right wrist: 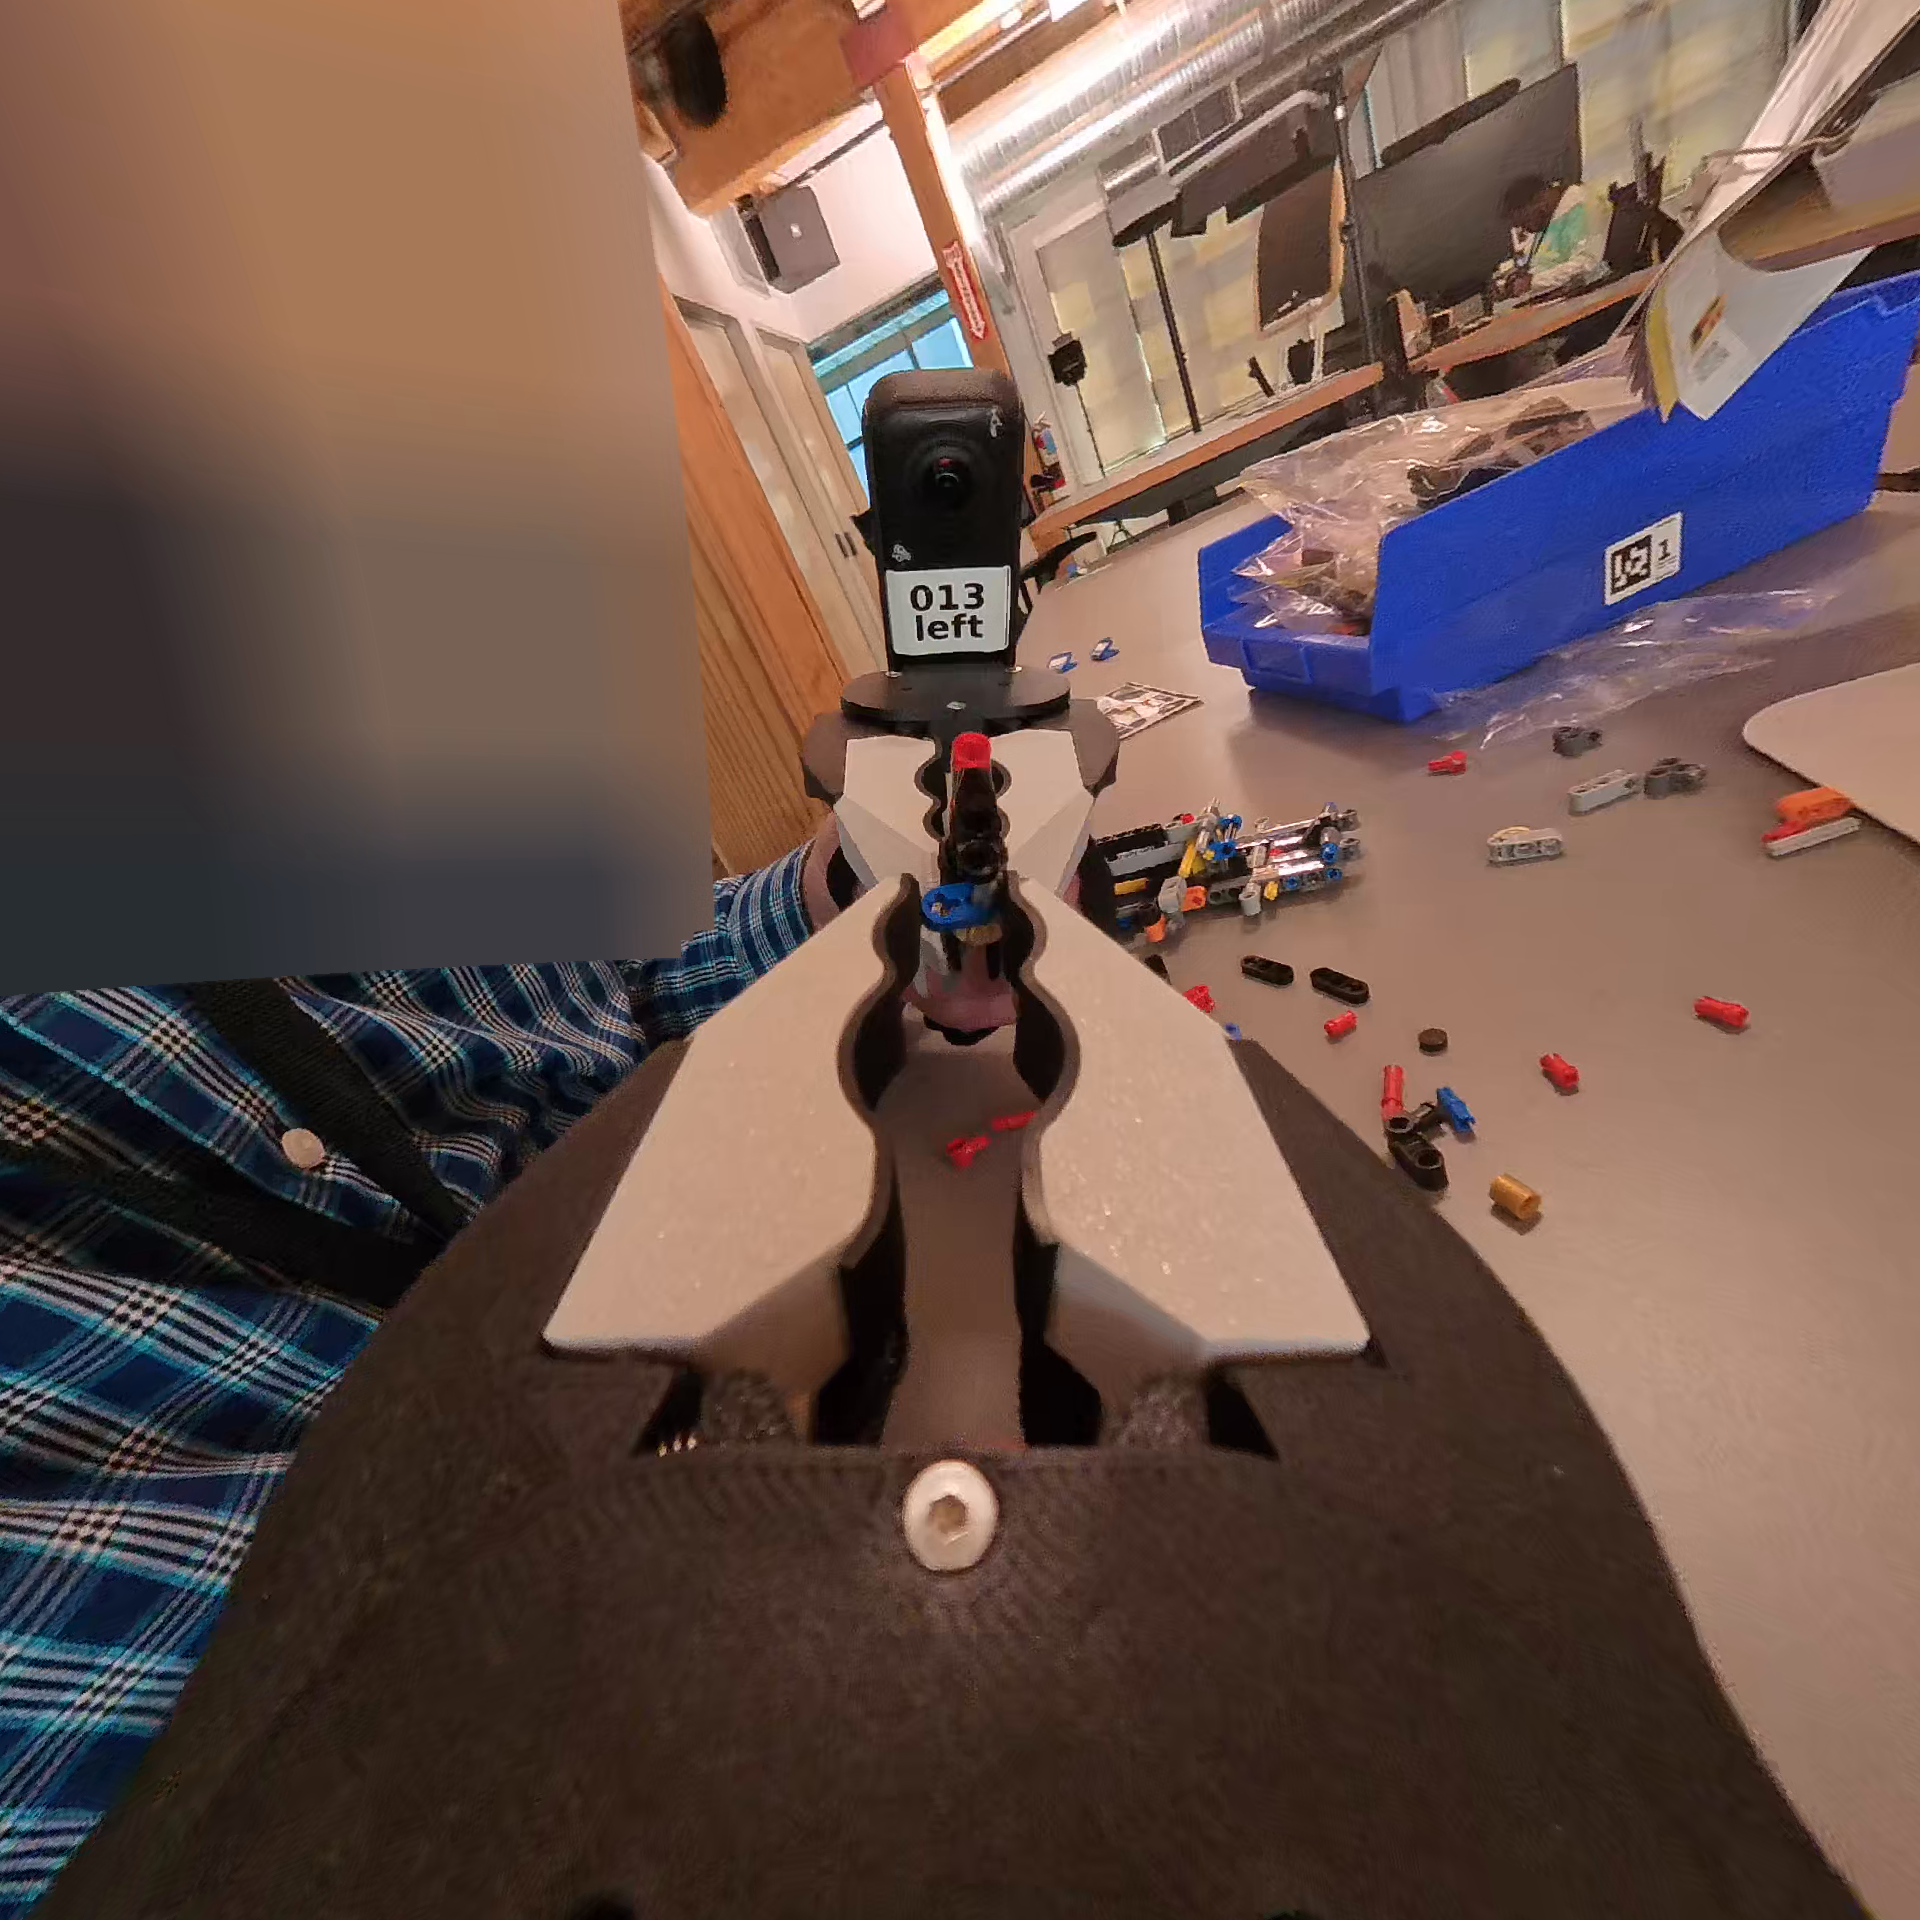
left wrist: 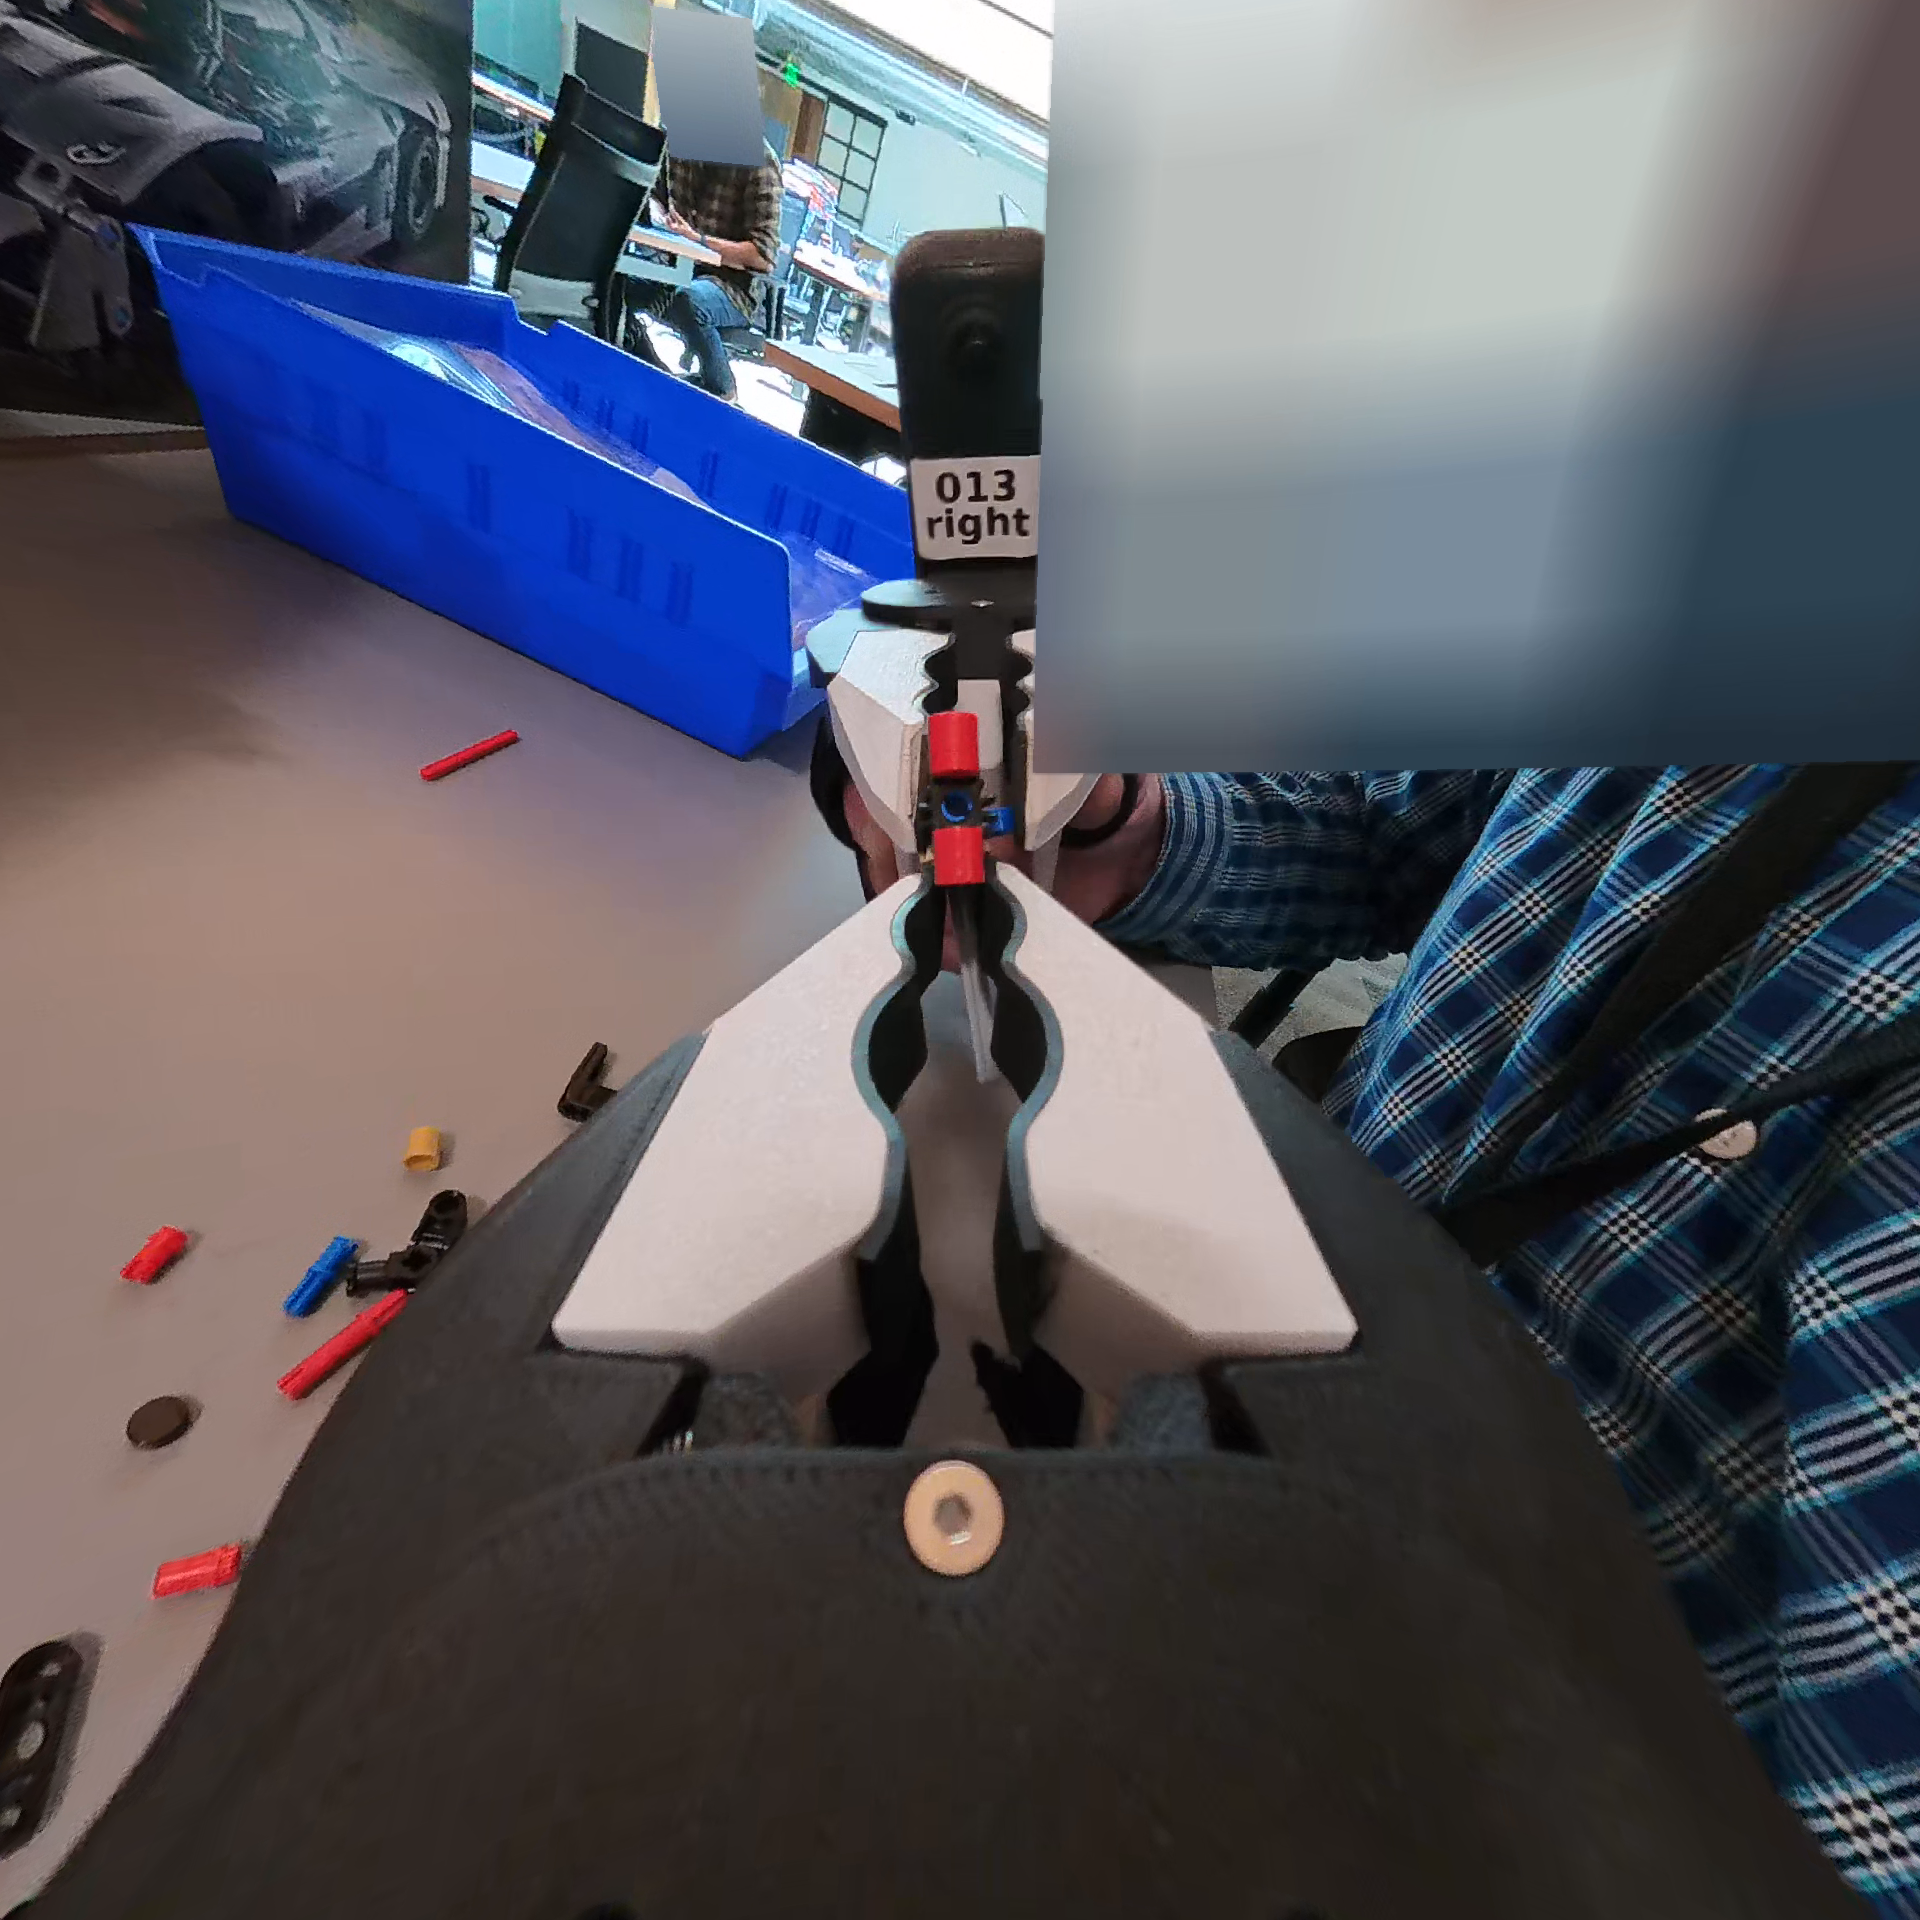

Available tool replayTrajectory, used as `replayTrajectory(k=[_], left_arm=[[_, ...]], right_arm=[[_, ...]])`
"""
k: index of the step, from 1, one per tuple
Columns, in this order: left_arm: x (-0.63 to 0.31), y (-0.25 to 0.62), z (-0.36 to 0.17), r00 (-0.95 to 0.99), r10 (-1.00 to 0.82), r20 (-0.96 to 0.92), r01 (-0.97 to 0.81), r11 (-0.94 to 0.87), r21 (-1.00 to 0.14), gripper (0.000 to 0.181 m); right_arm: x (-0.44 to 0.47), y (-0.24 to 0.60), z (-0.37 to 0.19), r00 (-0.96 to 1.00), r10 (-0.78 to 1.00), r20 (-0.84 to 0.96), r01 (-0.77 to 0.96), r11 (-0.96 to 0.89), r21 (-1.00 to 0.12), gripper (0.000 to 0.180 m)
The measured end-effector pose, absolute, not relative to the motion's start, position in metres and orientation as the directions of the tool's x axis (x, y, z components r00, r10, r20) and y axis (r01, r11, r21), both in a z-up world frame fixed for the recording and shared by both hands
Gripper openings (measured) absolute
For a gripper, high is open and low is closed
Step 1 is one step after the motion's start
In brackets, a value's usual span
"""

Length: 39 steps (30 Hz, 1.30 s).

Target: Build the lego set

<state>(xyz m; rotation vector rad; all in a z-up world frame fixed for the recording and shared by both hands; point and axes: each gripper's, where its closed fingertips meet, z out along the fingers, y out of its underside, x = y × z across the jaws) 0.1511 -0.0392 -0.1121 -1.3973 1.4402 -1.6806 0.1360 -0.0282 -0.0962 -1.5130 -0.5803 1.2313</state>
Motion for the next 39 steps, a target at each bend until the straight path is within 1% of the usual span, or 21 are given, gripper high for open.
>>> replayTrajectory(k=[5,6,14,23,26,27,30,32,36,39], left_arm=[[0.150,-0.040,-0.110,-0.360,-0.848,0.389,-0.222,-0.327,-0.918,0.005],[0.150,-0.041,-0.110,-0.365,-0.843,0.395,-0.226,-0.331,-0.916,0.005],[0.153,-0.040,-0.109,-0.358,-0.844,0.400,-0.217,-0.342,-0.914,0.005],[0.155,-0.039,-0.108,-0.362,-0.828,0.427,-0.219,-0.370,-0.903,0.005],[0.157,-0.036,-0.107,-0.340,-0.825,0.452,-0.214,-0.400,-0.891,0.005],[0.158,-0.034,-0.108,-0.328,-0.825,0.461,-0.210,-0.412,-0.887,0.005],[0.159,-0.028,-0.104,-0.309,-0.797,0.519,-0.185,-0.485,-0.855,0.004],[0.159,-0.025,-0.105,-0.286,-0.815,0.504,-0.187,-0.469,-0.863,0.004],[0.163,-0.025,-0.110,-0.248,-0.867,0.431,-0.223,-0.382,-0.897,0.005],[0.166,-0.025,-0.108,-0.250,-0.879,0.405,-0.231,-0.352,-0.907,0.005]], right_arm=[[0.133,-0.029,-0.099,0.316,0.850,-0.422,-0.232,-0.362,-0.903,0.017],[0.133,-0.029,-0.098,0.310,0.851,-0.423,-0.237,-0.362,-0.902,0.014],[0.136,-0.028,-0.096,0.306,0.847,-0.435,-0.258,-0.366,-0.894,0.012],[0.138,-0.027,-0.096,0.326,0.850,-0.414,-0.248,-0.346,-0.905,0.013],[0.140,-0.024,-0.096,0.328,0.839,-0.434,-0.259,-0.362,-0.895,0.013],[0.141,-0.022,-0.096,0.333,0.833,-0.442,-0.261,-0.369,-0.892,0.014],[0.146,-0.015,-0.096,0.368,0.817,-0.444,-0.254,-0.371,-0.893,0.028],[0.150,-0.012,-0.092,0.382,0.812,-0.441,-0.252,-0.367,-0.895,0.024],[0.156,-0.007,-0.084,0.400,0.817,-0.415,-0.223,-0.352,-0.909,0.024],[0.157,-0.005,-0.081,0.410,0.832,-0.375,-0.149,-0.344,-0.927,0.020]])
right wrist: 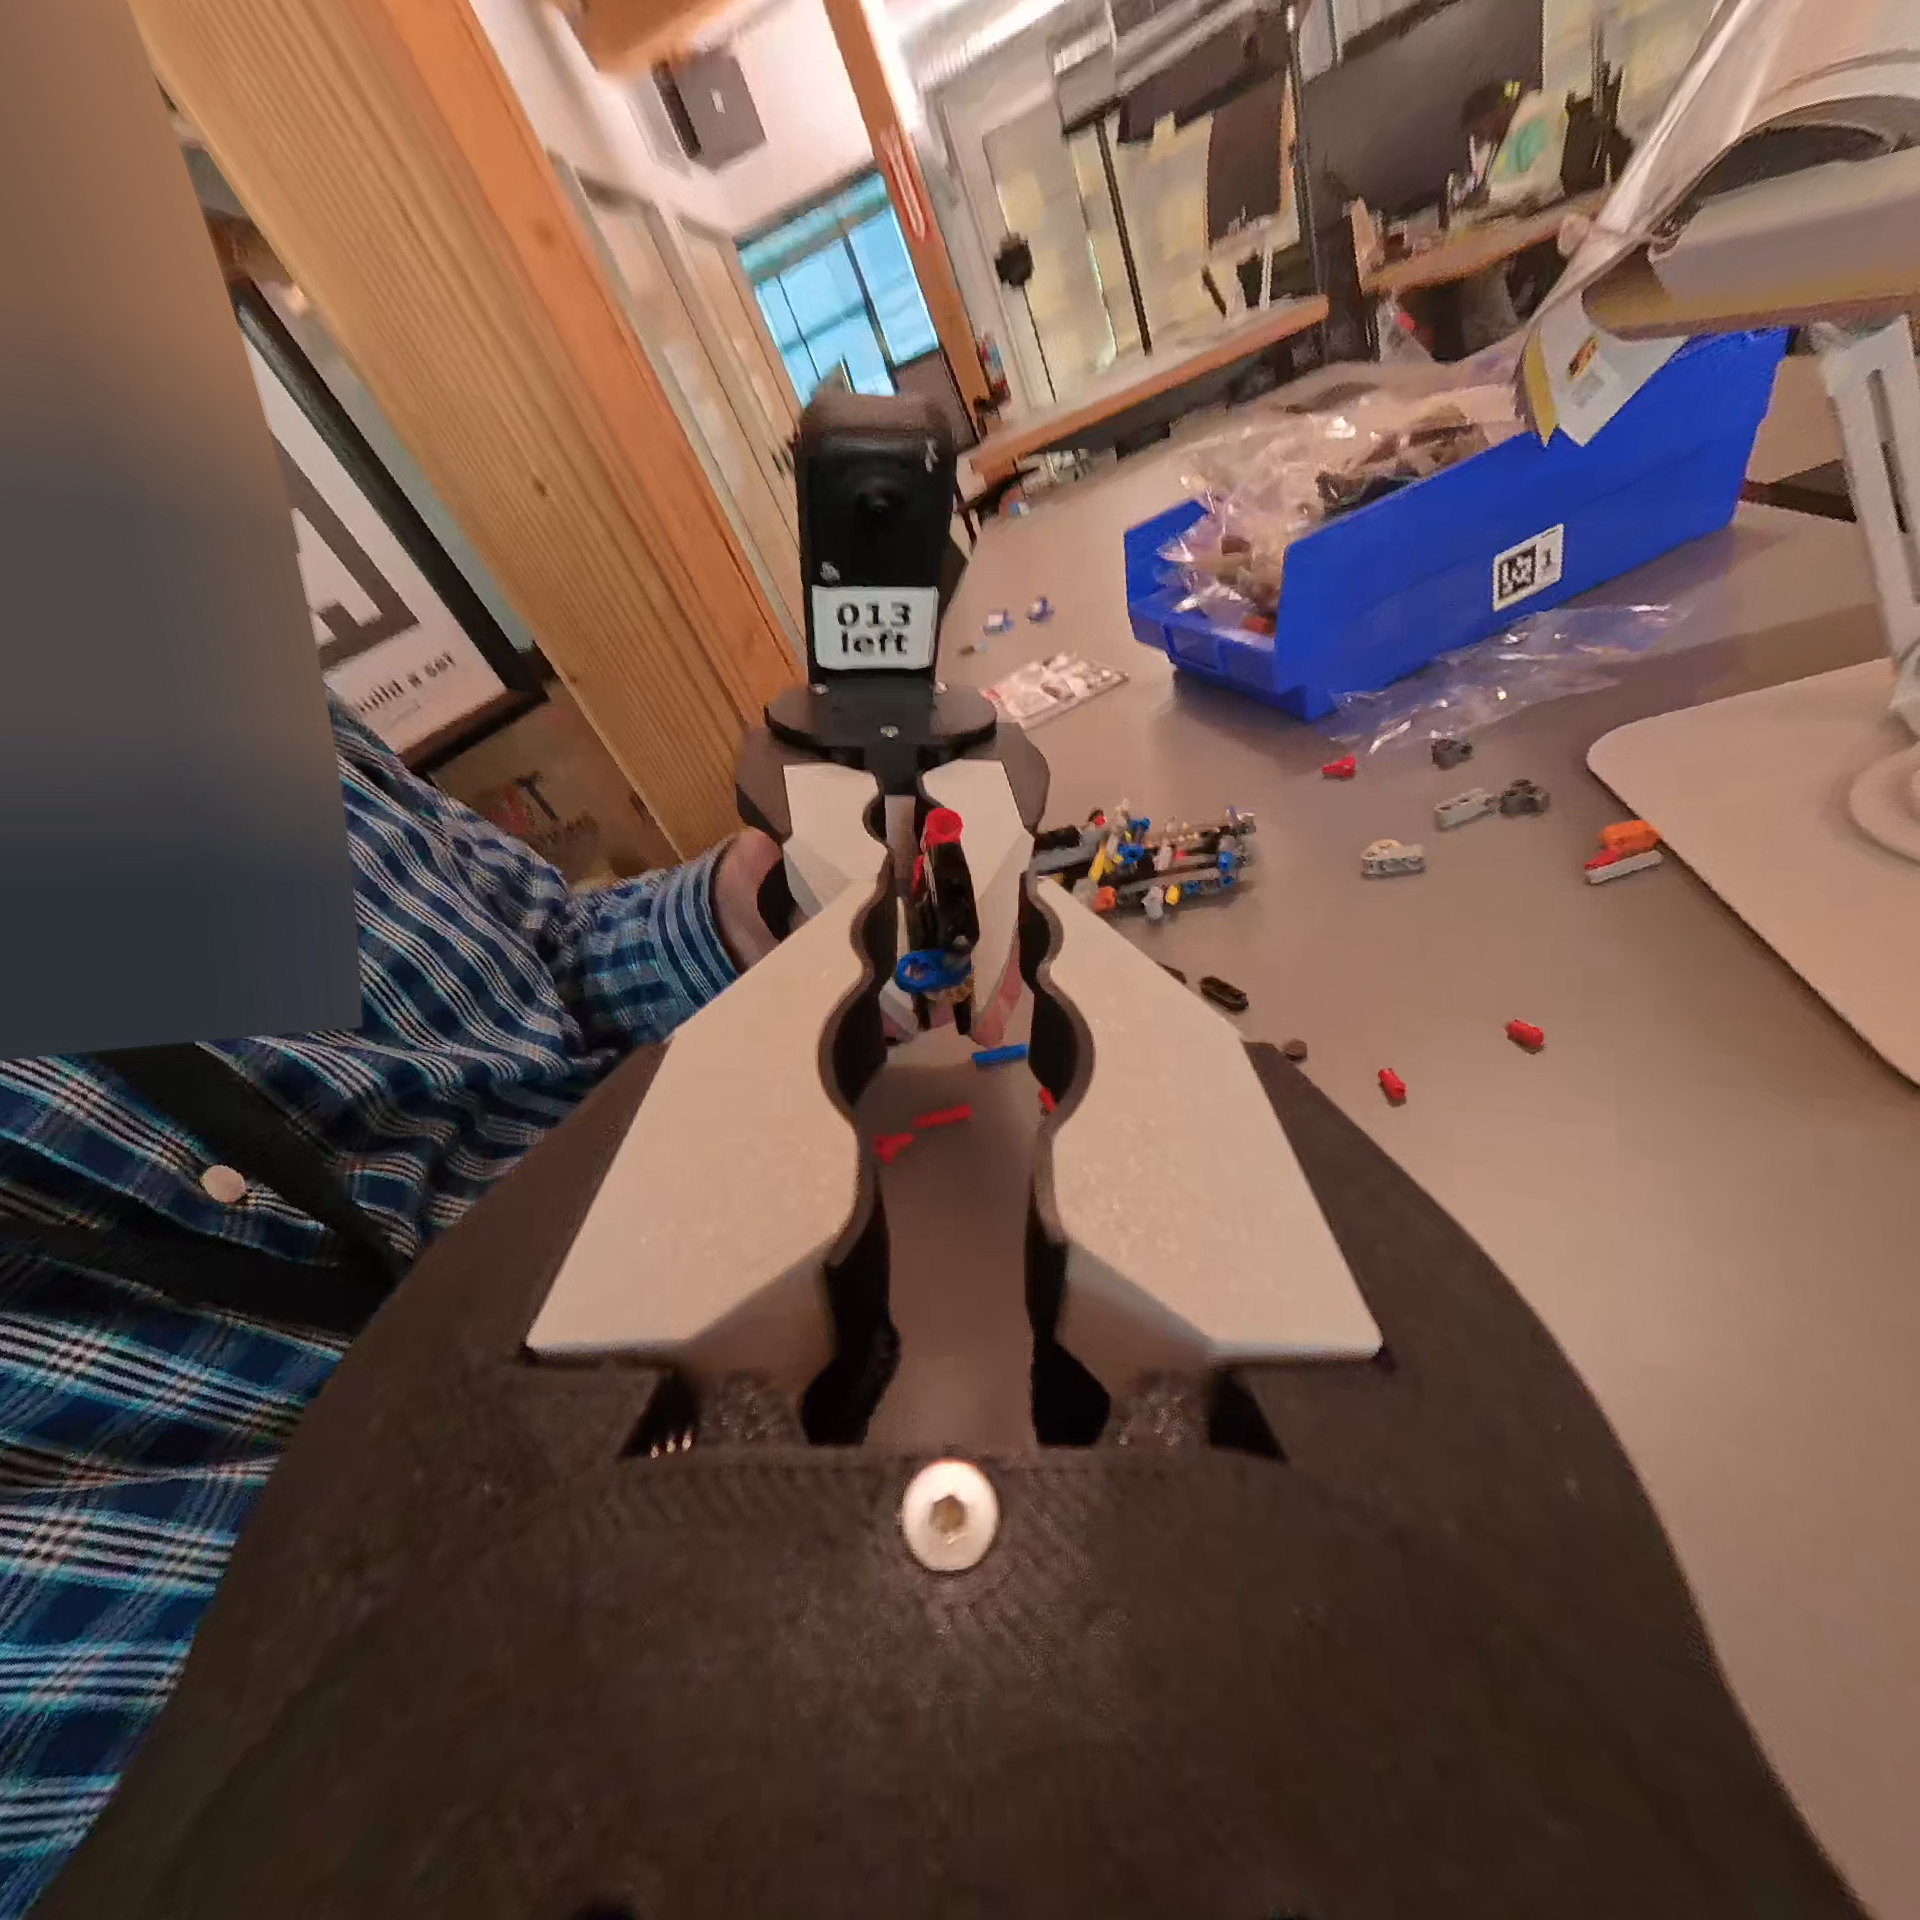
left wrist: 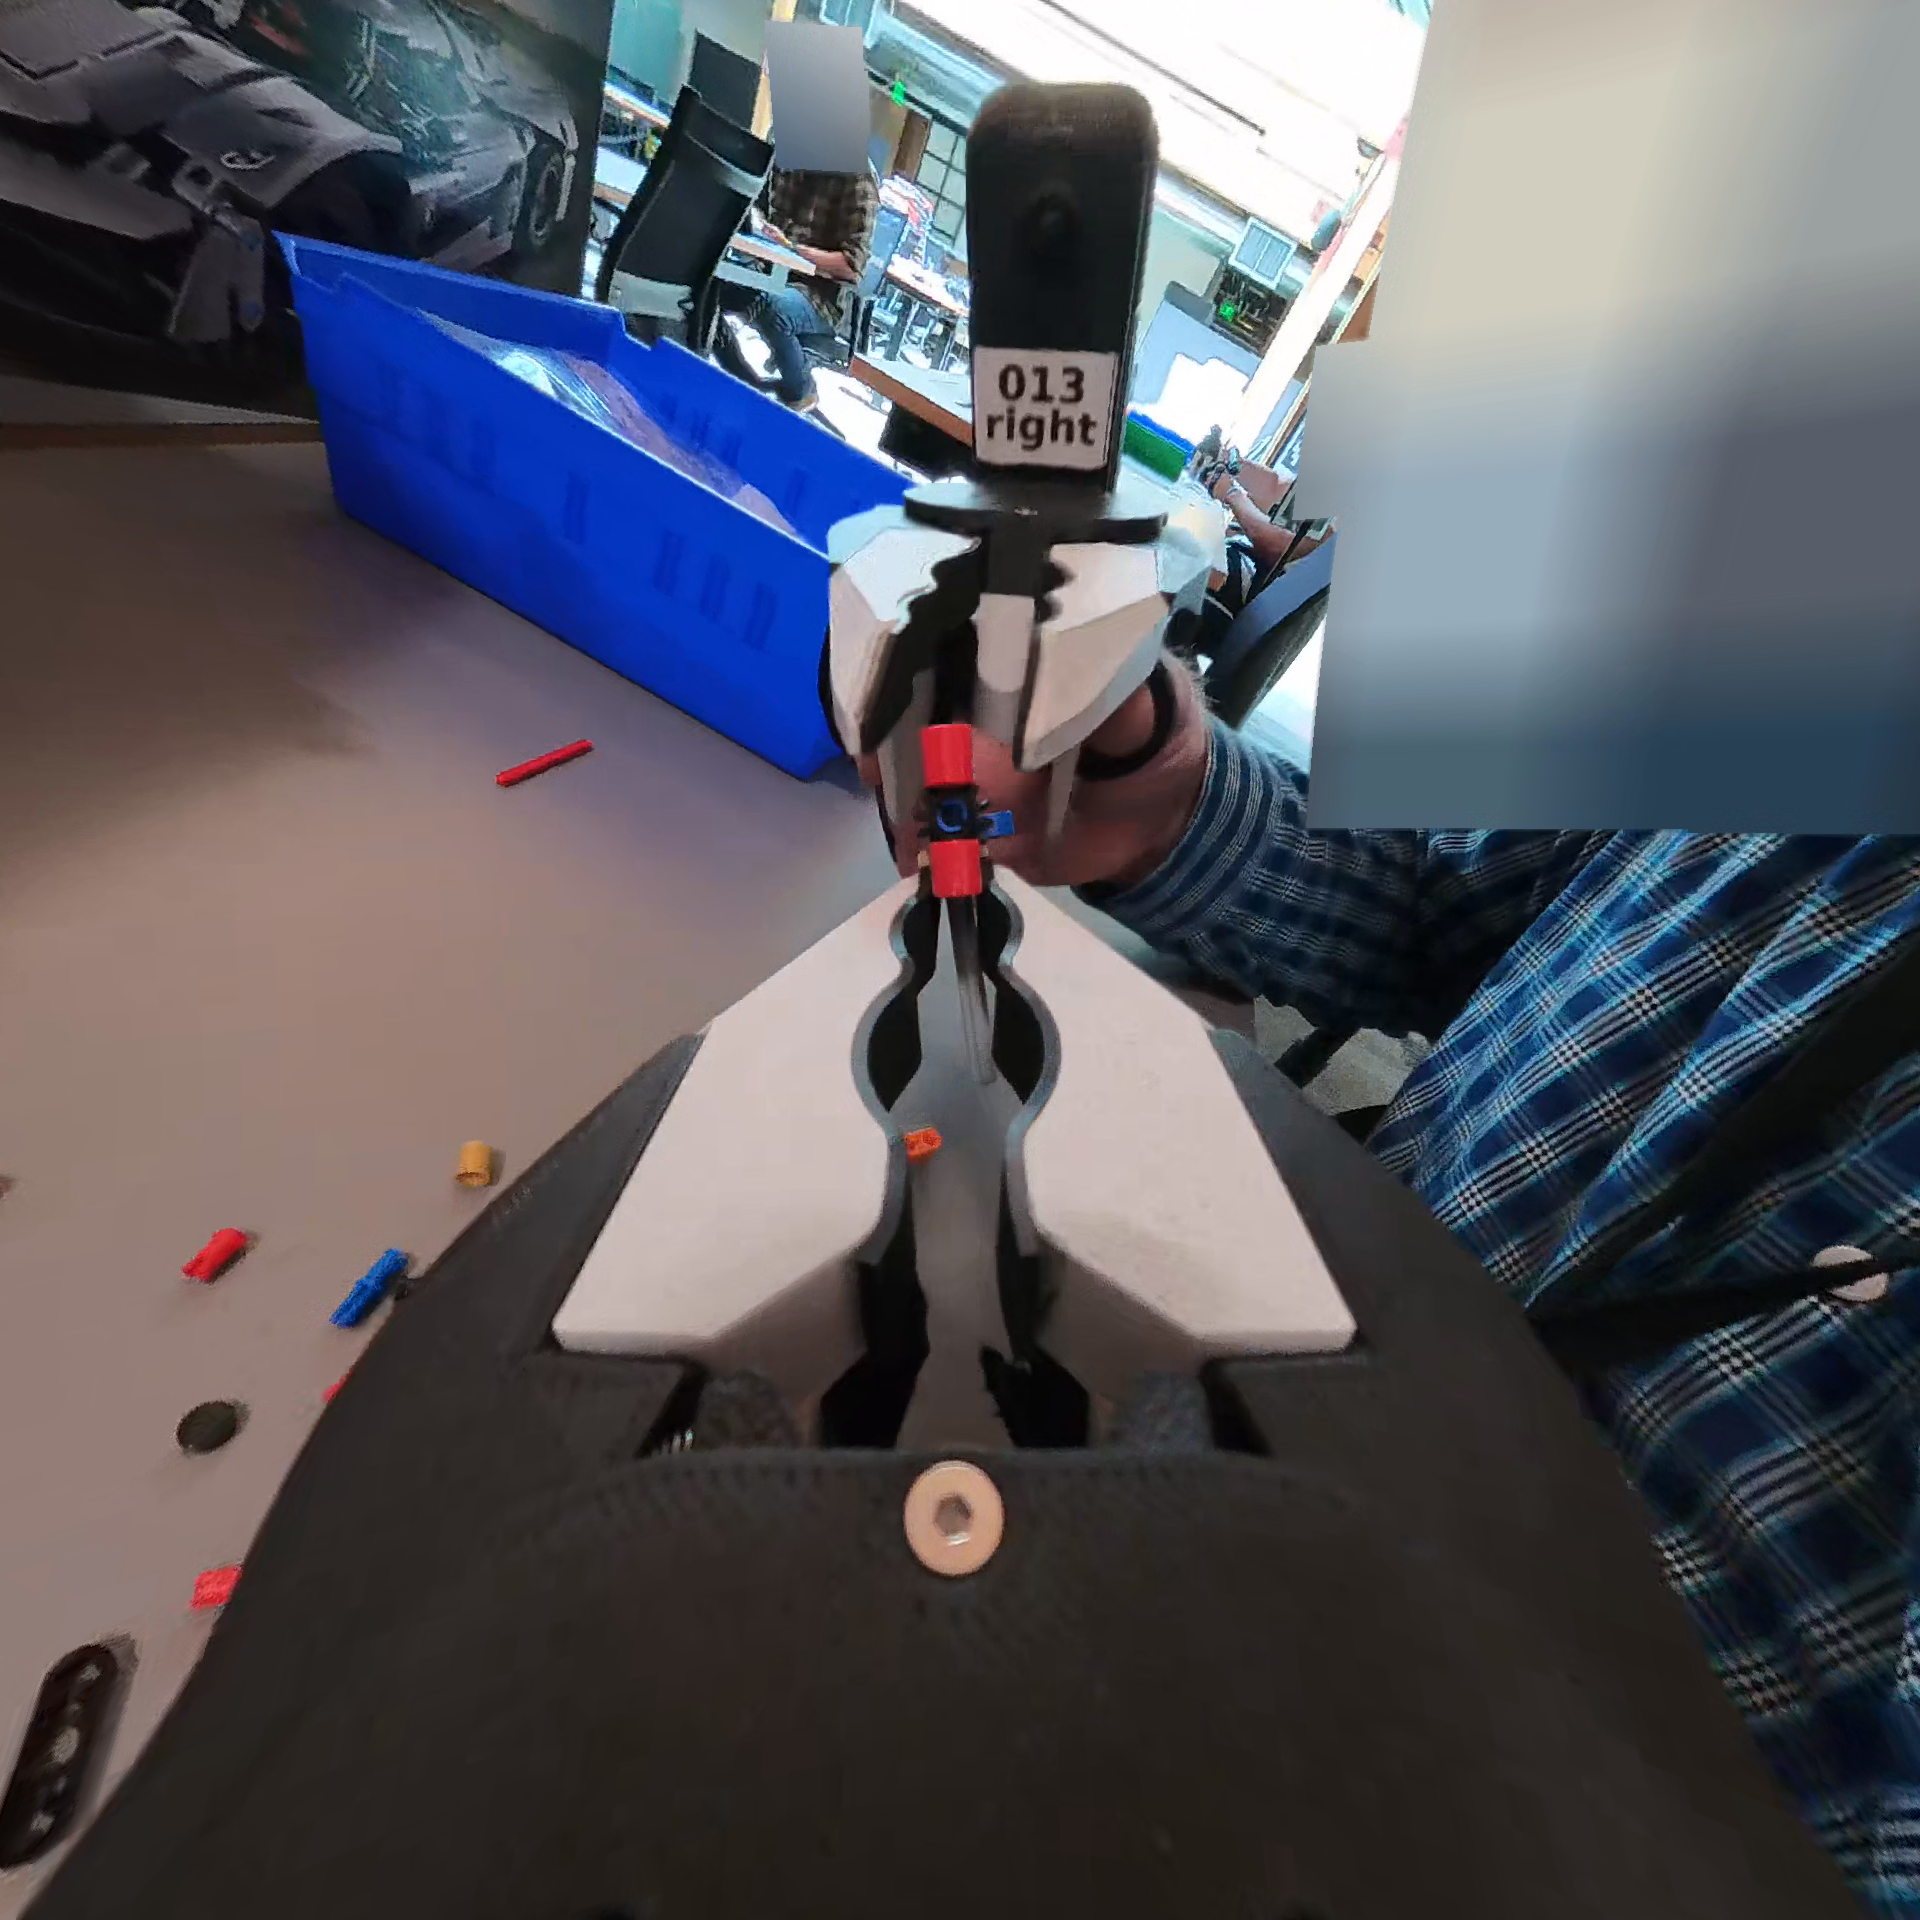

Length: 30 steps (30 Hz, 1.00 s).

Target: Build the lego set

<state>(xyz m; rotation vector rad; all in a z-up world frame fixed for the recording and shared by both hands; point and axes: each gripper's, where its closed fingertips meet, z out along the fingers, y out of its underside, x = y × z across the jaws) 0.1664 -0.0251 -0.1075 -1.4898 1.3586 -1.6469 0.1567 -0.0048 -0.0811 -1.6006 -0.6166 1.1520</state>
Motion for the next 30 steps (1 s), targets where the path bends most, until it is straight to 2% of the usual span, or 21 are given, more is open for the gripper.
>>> replayTrajectory(k=[2,10,23,30], left_arm=[[0.169,-0.024,-0.106,-0.252,-0.885,0.391,-0.238,-0.335,-0.912,0.005],[0.182,-0.008,-0.091,-0.252,-0.900,0.356,-0.195,-0.313,-0.929,0.005],[0.204,0.014,-0.084,-0.248,-0.865,0.437,-0.141,-0.415,-0.899,0.006],[0.207,0.017,-0.093,-0.250,-0.864,0.436,-0.162,-0.407,-0.899,0.003]], right_arm=[[0.154,-0.004,-0.081,0.405,0.847,-0.345,-0.090,-0.338,-0.937,0.007],[0.163,0.012,-0.066,0.411,0.867,-0.281,-0.027,-0.296,-0.955,0.005],[0.189,0.036,-0.059,0.422,0.842,-0.337,-0.200,-0.276,-0.940,0.004],[0.197,0.041,-0.065,0.426,0.829,-0.364,-0.238,-0.285,-0.928,0.005]])
